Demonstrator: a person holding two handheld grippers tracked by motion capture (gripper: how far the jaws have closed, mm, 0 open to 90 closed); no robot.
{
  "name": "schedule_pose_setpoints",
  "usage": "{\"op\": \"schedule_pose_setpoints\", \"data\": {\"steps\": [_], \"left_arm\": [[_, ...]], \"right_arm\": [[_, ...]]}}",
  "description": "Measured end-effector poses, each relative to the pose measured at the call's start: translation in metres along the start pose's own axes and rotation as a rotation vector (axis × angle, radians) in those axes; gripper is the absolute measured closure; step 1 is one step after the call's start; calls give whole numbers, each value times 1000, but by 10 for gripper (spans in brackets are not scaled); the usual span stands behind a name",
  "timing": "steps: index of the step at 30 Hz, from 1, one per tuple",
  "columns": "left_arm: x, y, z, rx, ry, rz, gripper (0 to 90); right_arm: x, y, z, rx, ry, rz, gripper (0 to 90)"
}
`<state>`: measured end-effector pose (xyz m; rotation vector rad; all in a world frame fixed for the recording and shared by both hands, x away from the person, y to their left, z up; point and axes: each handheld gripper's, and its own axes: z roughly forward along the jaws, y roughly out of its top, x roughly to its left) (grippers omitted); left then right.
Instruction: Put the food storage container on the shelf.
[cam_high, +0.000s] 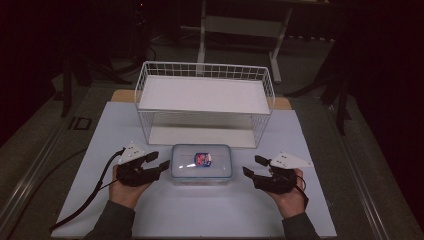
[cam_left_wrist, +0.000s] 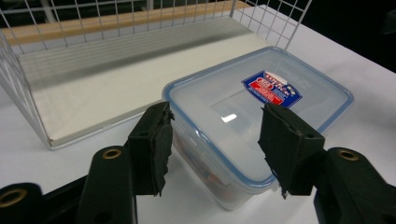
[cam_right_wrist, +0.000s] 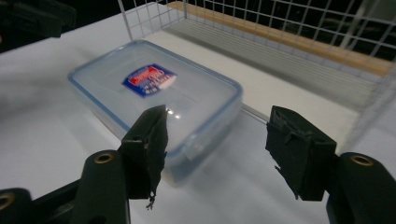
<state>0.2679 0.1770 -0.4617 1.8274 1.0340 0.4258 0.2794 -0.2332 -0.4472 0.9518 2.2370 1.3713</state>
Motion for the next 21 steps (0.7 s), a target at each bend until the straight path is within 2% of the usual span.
{"op": "schedule_pose_setpoints", "data": {"steps": [5, 8, 11, 21], "left_arm": [[-3, 2, 6, 13, 4, 5, 400], [1, 0, 20, 27, -20, -33, 377], [5, -2, 32, 45, -45, -61, 353], [8, -7, 46, 114, -76, -96, 298]], "right_arm": [[-2, 4, 16, 24, 17, 31, 373], [-6, 5, 33, 45, 44, 83, 369], [-8, 5, 45, 66, 57, 99, 360], [-13, 2, 73, 146, 84, 163, 299]]}}
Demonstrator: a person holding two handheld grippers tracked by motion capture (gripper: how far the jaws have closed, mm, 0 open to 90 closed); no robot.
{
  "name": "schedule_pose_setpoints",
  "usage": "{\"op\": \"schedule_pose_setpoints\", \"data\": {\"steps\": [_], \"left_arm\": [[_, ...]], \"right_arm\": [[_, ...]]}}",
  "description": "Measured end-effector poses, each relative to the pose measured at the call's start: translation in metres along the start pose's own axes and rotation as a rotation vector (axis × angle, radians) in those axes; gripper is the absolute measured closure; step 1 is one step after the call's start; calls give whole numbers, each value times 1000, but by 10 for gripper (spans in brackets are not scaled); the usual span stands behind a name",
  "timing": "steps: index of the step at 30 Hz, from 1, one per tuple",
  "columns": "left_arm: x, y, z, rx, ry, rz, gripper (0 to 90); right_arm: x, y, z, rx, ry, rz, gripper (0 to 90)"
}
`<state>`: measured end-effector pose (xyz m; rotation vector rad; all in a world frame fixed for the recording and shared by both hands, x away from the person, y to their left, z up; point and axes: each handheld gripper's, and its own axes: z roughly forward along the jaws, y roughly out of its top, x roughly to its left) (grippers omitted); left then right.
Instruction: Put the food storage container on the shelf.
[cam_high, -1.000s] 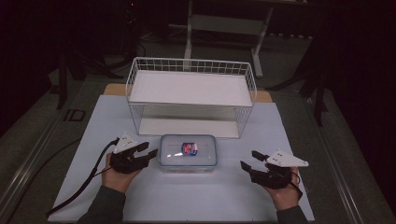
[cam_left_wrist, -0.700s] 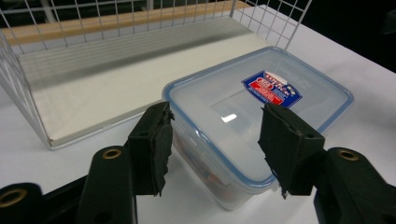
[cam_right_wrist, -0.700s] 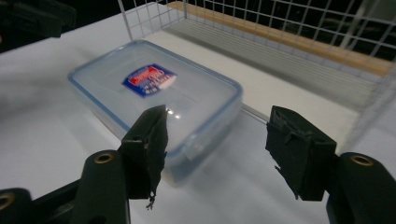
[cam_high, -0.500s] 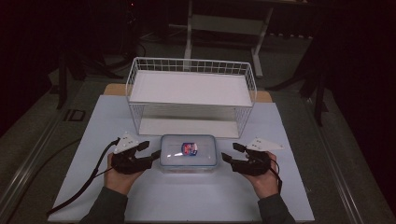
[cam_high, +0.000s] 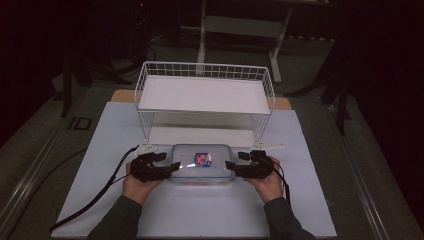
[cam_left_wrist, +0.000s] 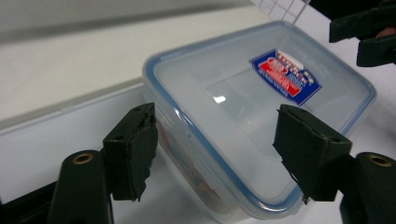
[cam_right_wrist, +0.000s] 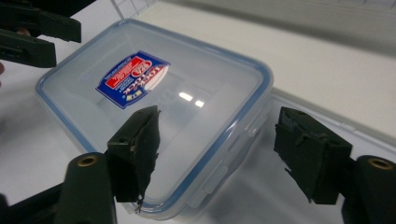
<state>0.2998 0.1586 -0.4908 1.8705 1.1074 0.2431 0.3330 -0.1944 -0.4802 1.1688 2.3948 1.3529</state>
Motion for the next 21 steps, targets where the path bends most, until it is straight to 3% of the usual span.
{"op": "schedule_pose_setpoints", "data": {"steps": [4, 11, 14, 18, 21], "left_arm": [[3, -2, 6, 31, -8, -6, 278], [8, -3, 13, 40, -86, -46, 246], [10, -3, 14, 45, -97, -60, 218], [16, -5, 21, 85, -174, -127, 184], [17, -5, 23, 93, -184, -140, 168]], "right_arm": [[-3, -1, 6, 26, 13, 7, 286], [-10, -3, 17, 56, 83, 71, 236], [-11, -4, 19, 54, 99, 83, 230], [-15, -5, 24, 65, 140, 129, 211], [-18, -6, 28, 88, 188, 175, 190]]}}
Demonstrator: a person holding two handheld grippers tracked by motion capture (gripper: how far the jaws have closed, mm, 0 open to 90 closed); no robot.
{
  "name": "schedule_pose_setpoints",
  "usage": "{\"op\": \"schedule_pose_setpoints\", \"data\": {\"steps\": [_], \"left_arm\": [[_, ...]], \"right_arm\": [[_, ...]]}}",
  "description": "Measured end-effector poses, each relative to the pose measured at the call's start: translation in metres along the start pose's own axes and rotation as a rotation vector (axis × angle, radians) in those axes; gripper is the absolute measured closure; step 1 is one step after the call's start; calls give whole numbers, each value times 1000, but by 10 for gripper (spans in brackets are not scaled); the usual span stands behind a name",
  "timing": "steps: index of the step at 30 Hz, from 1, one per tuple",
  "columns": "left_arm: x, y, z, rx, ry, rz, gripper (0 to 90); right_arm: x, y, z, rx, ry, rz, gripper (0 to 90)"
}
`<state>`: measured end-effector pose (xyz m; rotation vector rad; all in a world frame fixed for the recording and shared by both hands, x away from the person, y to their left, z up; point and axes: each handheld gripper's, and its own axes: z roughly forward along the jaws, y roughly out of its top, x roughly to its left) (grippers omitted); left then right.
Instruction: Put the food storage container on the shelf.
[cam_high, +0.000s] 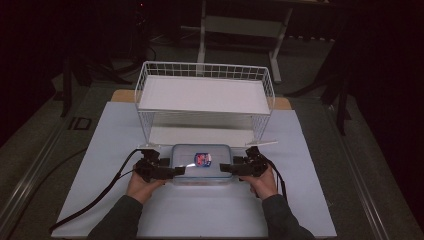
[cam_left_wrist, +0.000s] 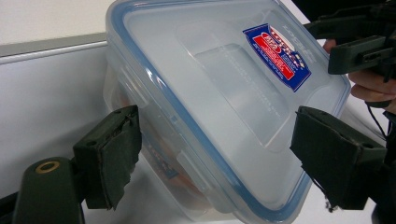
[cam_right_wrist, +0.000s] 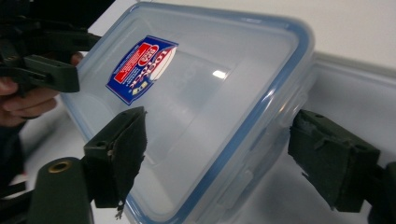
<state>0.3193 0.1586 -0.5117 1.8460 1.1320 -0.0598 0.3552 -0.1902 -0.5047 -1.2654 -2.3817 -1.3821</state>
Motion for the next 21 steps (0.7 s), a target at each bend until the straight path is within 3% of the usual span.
{"op": "schedule_pose_setpoints", "data": {"steps": [5, 10, 18, 21], "left_arm": [[1, 1, 0, 4, -6, -8, 178], [2, 1, -1, 8, -11, -9, 183], [6, 3, -7, -11, -22, -66, 258], [4, 2, -13, -25, -20, -69, 368]], "right_arm": [[-5, 0, 1, 15, 33, 44, 187], [-12, 0, 6, 47, 99, 123, 184], [-13, -2, 3, 26, 104, 148, 244], [-13, -7, -4, -15, 122, 136, 313]]}}
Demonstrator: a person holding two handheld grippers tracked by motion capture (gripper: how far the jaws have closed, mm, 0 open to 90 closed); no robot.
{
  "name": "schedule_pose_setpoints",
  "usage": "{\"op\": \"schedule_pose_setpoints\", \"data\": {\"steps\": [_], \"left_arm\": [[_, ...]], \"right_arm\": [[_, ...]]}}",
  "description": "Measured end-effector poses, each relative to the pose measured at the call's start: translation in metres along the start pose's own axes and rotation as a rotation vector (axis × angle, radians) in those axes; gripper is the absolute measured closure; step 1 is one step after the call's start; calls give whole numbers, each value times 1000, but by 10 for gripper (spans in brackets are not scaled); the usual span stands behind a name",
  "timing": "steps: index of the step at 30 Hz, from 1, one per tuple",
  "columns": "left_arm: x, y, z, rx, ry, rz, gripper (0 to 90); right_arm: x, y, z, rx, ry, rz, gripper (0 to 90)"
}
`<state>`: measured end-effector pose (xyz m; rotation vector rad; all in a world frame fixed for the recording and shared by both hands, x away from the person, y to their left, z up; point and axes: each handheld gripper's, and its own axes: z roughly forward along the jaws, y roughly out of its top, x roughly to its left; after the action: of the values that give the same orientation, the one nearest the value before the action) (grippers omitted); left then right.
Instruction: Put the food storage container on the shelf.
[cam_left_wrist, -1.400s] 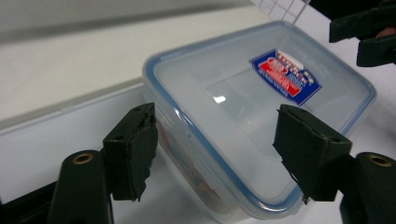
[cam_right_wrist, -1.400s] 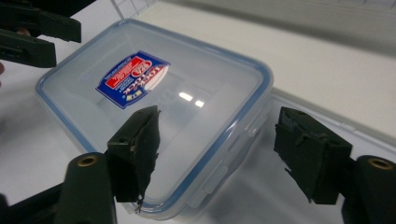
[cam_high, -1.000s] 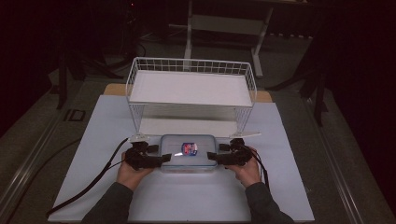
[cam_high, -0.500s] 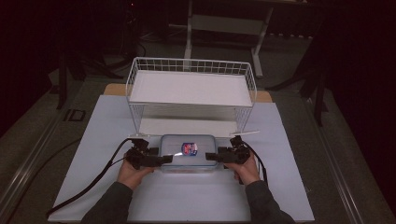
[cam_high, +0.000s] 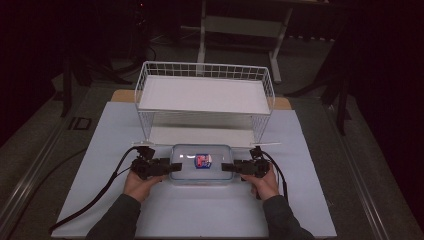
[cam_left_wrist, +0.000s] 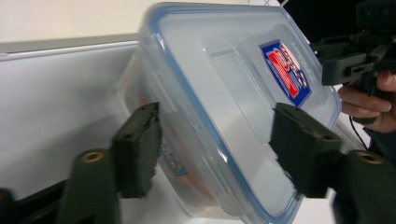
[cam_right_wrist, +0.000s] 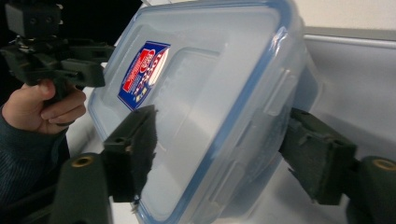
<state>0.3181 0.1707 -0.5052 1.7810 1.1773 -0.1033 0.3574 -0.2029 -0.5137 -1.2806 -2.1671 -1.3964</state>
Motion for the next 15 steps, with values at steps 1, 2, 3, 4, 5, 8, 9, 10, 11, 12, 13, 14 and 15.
{"op": "schedule_pose_setpoints", "data": {"steps": [1, 2, 3, 4, 5, 8, 9, 10, 11, 12, 13, 14, 15], "left_arm": [[-2, -1, -2, -3, 3, 5, 389], [-4, -1, -4, -6, 8, 14, 407], [-6, -2, -6, -5, 13, 22, 427], [-8, -3, -9, -10, 15, 25, 449], [-10, -5, -11, -13, 15, 24, 479], [-14, -10, -14, -13, 16, 21, 515], [-15, -11, -15, -11, 19, 25, 522], [-16, -12, -16, -10, 23, 28, 529], [-17, -12, -16, -11, 25, 29, 532], [-18, -13, -17, -11, 28, 34, 536], [-18, -14, -17, -12, 30, 34, 540], [-19, -14, -18, -10, 30, 39, 546], [-20, -15, -18, -11, 31, 39, 552]], "right_arm": [[1, -1, -2, -8, 2, -8, 333], [2, -3, -4, -11, 3, -14, 351], [4, -4, -7, -13, 2, -24, 369], [6, -4, -9, -12, 2, -30, 388], [7, -5, -11, -12, 3, -38, 403], [11, -8, -15, -11, 1, -47, 425], [11, -9, -16, -11, 2, -49, 440], [11, -10, -17, -8, 4, -40, 445], [11, -11, -18, -10, 9, -36, 449], [11, -12, -19, -11, 11, -36, 452], [12, -13, -19, -9, 11, -35, 456], [13, -13, -20, -5, 12, -34, 459], [13, -14, -20, -1, 13, -31, 461]]}}
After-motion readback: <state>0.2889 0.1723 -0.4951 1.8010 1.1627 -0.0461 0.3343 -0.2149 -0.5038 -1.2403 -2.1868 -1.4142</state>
